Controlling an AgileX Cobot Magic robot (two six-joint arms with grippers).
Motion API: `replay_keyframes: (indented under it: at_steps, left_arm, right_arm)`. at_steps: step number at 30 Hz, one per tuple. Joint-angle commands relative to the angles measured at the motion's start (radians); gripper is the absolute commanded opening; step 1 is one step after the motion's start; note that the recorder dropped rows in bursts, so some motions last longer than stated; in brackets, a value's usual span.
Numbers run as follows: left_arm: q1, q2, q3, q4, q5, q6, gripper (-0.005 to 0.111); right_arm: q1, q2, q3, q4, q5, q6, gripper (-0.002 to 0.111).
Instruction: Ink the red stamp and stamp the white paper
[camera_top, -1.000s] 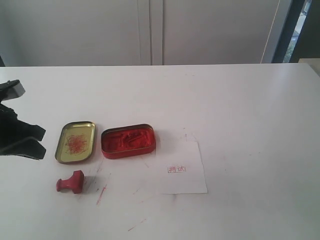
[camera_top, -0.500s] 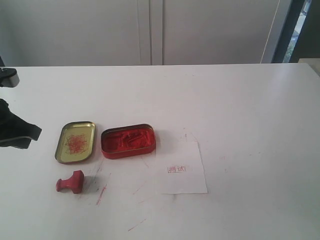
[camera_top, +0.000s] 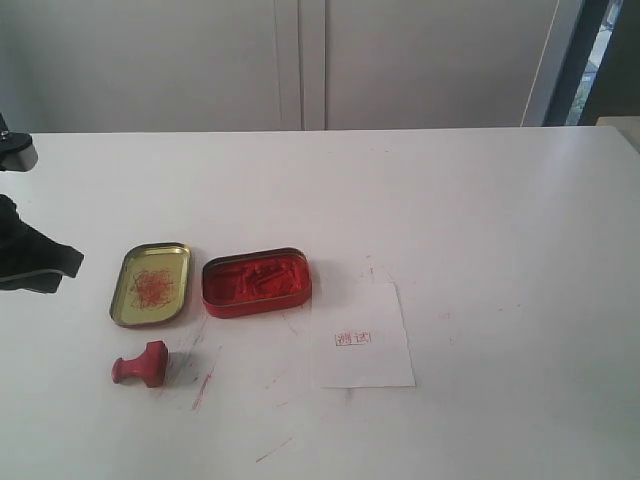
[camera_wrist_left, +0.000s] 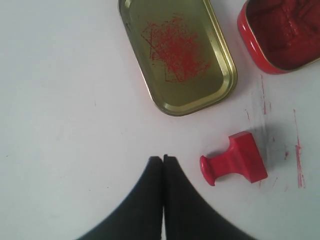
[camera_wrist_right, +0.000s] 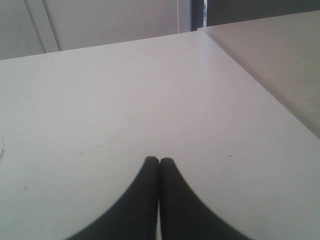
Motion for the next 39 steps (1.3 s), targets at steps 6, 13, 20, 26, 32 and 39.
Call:
replay_keyframes:
  at_steps: [6, 13, 20, 26, 32, 39]
  left_arm:
    - [-0.005, -0.010, 0.002, -0.004, 0.005, -0.009, 0.000]
    - [-0.005, -0.010, 0.002, -0.004, -0.006, -0.009, 0.000]
    - [-0.005, -0.044, 0.002, -0.004, -0.005, -0.005, 0.000]
    - [-0.005, -0.138, 0.002, -0.004, -0.004, -0.005, 0.000]
    - [-0.005, -0.256, 0.002, -0.004, -0.004, -0.005, 0.000]
    - [-0.005, -0.401, 0.002, 0.038, 0.006, -0.005, 0.000]
  right_arm:
    - [-0.004, -0.005, 0.005, -0.008, -0.015, -0.002, 0.000]
    - [-0.004, -0.005, 0.005, -0.008, -0.015, -0.002, 0.000]
    - [-0.004, -0.005, 0.005, -0.008, -0.015, -0.002, 0.000]
    - [-0.004, -0.005, 0.005, -0.008, -0.015, -0.002, 0.000]
    - [-0.004, -0.005, 0.005, -0.008, -0.015, -0.002, 0.000]
    - [-0.004, -0.005, 0.005, -0.008, -0.015, -0.002, 0.000]
